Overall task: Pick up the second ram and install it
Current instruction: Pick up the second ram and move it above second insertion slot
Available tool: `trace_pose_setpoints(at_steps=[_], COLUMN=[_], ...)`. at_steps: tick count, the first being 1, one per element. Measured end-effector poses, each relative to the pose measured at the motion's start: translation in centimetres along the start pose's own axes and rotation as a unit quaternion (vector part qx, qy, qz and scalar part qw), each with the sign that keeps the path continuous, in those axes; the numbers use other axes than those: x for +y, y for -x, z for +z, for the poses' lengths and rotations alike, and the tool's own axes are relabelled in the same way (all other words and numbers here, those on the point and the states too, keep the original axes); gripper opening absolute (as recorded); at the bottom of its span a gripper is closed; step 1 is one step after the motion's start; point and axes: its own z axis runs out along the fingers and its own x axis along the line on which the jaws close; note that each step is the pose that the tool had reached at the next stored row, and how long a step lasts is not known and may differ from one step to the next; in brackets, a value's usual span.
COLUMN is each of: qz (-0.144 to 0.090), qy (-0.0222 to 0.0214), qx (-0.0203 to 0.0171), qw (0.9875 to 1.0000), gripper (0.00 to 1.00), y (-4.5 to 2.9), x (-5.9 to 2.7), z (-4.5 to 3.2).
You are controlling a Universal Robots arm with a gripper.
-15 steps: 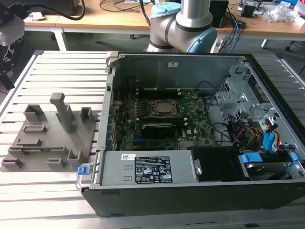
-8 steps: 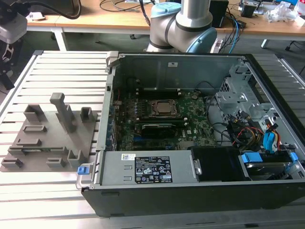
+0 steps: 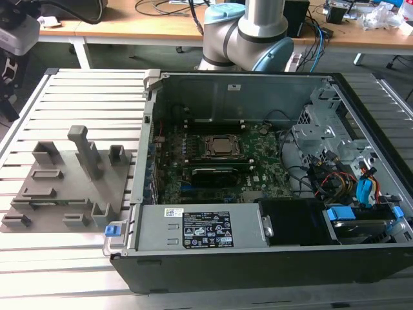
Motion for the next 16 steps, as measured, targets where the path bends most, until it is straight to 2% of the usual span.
trace_pose_setpoints(at_steps=[3,5,8,10,12,14,16], qz=[-0.021,-0.041,-0.093,-0.126,-0.145,-0.156,-0.174], qy=[0.0005,0.001,0.0022,0.0028,0.003,0.0031,0.0034], qx=[0.0009,0.0018,0.0041,0.006,0.0074,0.008,0.009], qw=[0.9998,0.9992,0.9957,0.992,0.9893,0.9878,0.9847], gripper=[0.11,0.11,0.11,0.11,0.11,0.11,0.11], y=[0.0,0.0,0.0,0.0,0.0,0.0,0.0], x=[0.0,0.0,0.0,0.0,0.0,0.0,0.0], z=[0.0,0.0,0.0,0.0,0.0,0.0,0.0])
